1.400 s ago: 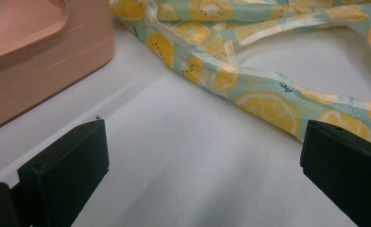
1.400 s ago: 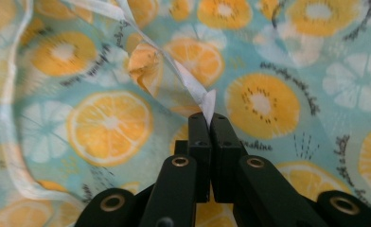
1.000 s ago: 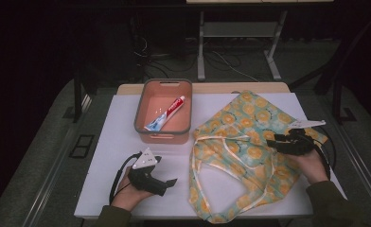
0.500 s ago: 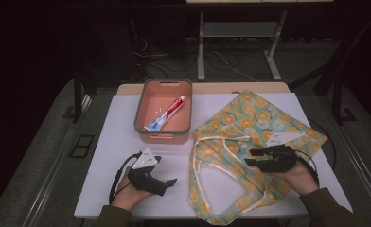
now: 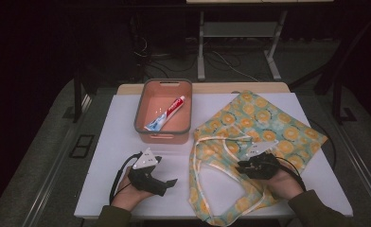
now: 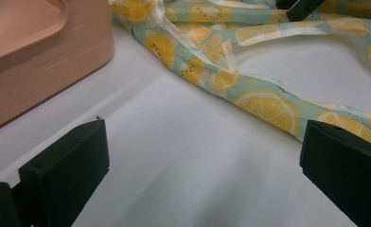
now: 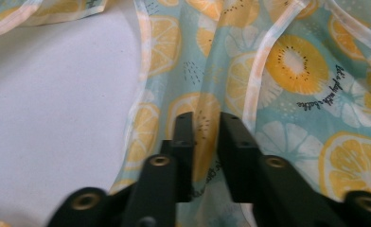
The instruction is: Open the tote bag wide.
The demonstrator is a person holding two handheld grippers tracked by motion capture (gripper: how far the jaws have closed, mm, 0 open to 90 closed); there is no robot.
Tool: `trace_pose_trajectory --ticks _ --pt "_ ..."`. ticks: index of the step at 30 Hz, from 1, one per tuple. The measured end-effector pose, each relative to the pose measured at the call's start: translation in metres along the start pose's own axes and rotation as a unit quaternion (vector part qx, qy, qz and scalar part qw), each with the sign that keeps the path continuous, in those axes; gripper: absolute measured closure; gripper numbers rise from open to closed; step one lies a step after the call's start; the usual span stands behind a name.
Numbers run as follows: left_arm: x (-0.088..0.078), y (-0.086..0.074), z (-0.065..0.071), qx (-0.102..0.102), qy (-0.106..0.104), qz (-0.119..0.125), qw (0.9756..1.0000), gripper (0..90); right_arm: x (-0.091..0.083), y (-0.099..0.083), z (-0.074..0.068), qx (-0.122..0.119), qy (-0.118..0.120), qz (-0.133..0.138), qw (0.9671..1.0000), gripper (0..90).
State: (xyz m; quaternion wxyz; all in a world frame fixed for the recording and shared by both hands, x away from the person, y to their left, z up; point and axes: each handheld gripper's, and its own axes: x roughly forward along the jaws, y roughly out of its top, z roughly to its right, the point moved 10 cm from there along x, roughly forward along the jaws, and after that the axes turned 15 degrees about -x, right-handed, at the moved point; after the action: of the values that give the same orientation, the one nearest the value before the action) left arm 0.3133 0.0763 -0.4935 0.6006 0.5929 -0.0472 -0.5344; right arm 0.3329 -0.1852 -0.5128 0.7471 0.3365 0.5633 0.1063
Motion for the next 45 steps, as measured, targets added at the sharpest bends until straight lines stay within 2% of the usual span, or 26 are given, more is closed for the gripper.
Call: trace_pose_trajectory --ticks 1,4,9,11,13,14,15,16,19,20,23,26,27,28,29,30,31,32,33,34,39,40,42,43,44,45 --pt "0.0 0.0 0.0 0.0 0.0 0.0 1.0 1.0 -0.001 0.0 0.001 -0.001 0.0 0.001 1.0 84.7" --pt "0.0 0.0 0.0 0.0 0.001 0.0 1.0 1.2 -0.004 0.0 0.004 -0.003 -0.007 0.005 1.0 88.6" --pt "-0.001 0.0 -0.001 0.0 0.002 0.001 1.0 1.3 -0.009 -0.002 0.012 0.006 -0.018 0.01 0.9998 88.6" --pt "-0.001 0.0 -0.001 0.0 0.003 0.001 1.0 1.3 -0.013 -0.005 0.022 0.016 -0.031 0.012 0.9993 88.6" --pt "-0.001 0.001 -0.001 -0.001 0.003 0.002 1.0 1.3 -0.015 -0.007 0.025 0.021 -0.036 0.013 0.9991 88.6" --pt "-0.001 0.001 -0.001 -0.001 0.004 0.002 1.0 1.3 -0.018 -0.01 0.032 0.03 -0.047 0.013 0.9984 88.7" --pt "-0.001 0.001 -0.001 -0.001 0.003 0.002 1.0 1.3 -0.018 -0.01 0.032 0.03 -0.047 0.013 0.9984 88.7" --pt "-0.001 0.001 -0.001 0.0 0.004 0.002 1.0 1.4 -0.02 -0.015 0.04 0.033 -0.059 0.007 0.9977 88.6" --pt "-0.001 0.001 -0.001 -0.001 0.004 0.001 1.0 1.4 -0.019 -0.022 0.046 0.038 -0.068 -0.006 0.9969 88.6" --pt "-0.001 0.001 -0.001 -0.001 0.003 0.001 1.0 1.4 -0.016 -0.028 0.05 0.044 -0.071 -0.016 0.9964 88.6" --pt "-0.001 0.001 -0.001 0.0 0.003 0.001 1.0 1.4 -0.013 -0.031 0.053 0.05 -0.068 -0.021 0.9962 87.9" --pt "-0.001 0.001 -0.001 -0.001 0.003 0.001 1.0 1.4 -0.016 -0.025 0.051 0.067 -0.055 0.003 0.9962 66.8" --pt "-0.001 0.001 -0.001 0.0 0.003 0.001 1.0 1.4 -0.017 -0.021 0.049 0.064 -0.05 0.015 0.9966 59.2" --pt "-0.001 0.001 -0.001 0.0 0.003 0.001 1.0 1.4 -0.017 -0.021 0.049 0.064 -0.05 0.015 0.9966 59.2" --pt "-0.001 0.001 -0.001 0.0 0.002 0.001 1.0 1.4 -0.018 -0.017 0.046 0.06 -0.043 0.025 0.997 53.0" --pt "-0.001 0.001 -0.001 0.0 0.002 0.001 1.0 1.4 -0.019 -0.013 0.044 0.058 -0.041 0.035 0.9969 46.2" --pt "0.0 0.001 -0.001 0.0 0.002 0.001 1.0 1.4 -0.018 -0.006 0.04 0.054 -0.039 0.041 0.9969 34.9" --pt "0.0 0.001 0.0 -0.001 0.002 0.001 1.0 1.4 -0.016 -0.002 0.039 0.052 -0.039 0.042 0.997 29.9" --pt "0.0 0.001 0.0 0.0 0.002 0.001 1.0 1.4 -0.016 -0.002 0.039 0.052 -0.039 0.042 0.997 29.9" --pt "0.0 0.0 0.0 0.0 0.002 0.0 1.0 1.4 -0.01 0.004 0.037 0.055 -0.036 0.039 0.9971 22.2" --pt "0.0 0.0 0.0 0.0 0.002 0.0 1.0 1.4 0.008 0.007 0.036 0.048 -0.033 0.023 0.9981 17.2" --pt "0.0 0.0 0.0 -0.001 0.002 0.0 1.0 1.4 0.016 0.003 0.036 0.041 -0.034 0.006 0.9986 16.0" --pt "0.0 0.0 0.0 -0.001 0.002 0.0 1.0 1.4 0.022 -0.002 0.035 0.035 -0.037 -0.013 0.9986 16.3" --pt "0.0 0.0 0.0 -0.001 0.002 0.0 1.0 1.4 0.022 -0.002 0.035 0.035 -0.037 -0.013 0.9986 16.3" --pt "0.0 0.0 0.0 -0.001 0.002 0.0 1.0 1.4 0.023 -0.004 0.036 0.035 -0.04 -0.016 0.9984 17.4" --pt "0.0 0.0 0.0 -0.001 0.002 0.0 1.0 1.4 0.02 -0.005 0.039 0.044 -0.044 -0.006 0.9981 26.6"
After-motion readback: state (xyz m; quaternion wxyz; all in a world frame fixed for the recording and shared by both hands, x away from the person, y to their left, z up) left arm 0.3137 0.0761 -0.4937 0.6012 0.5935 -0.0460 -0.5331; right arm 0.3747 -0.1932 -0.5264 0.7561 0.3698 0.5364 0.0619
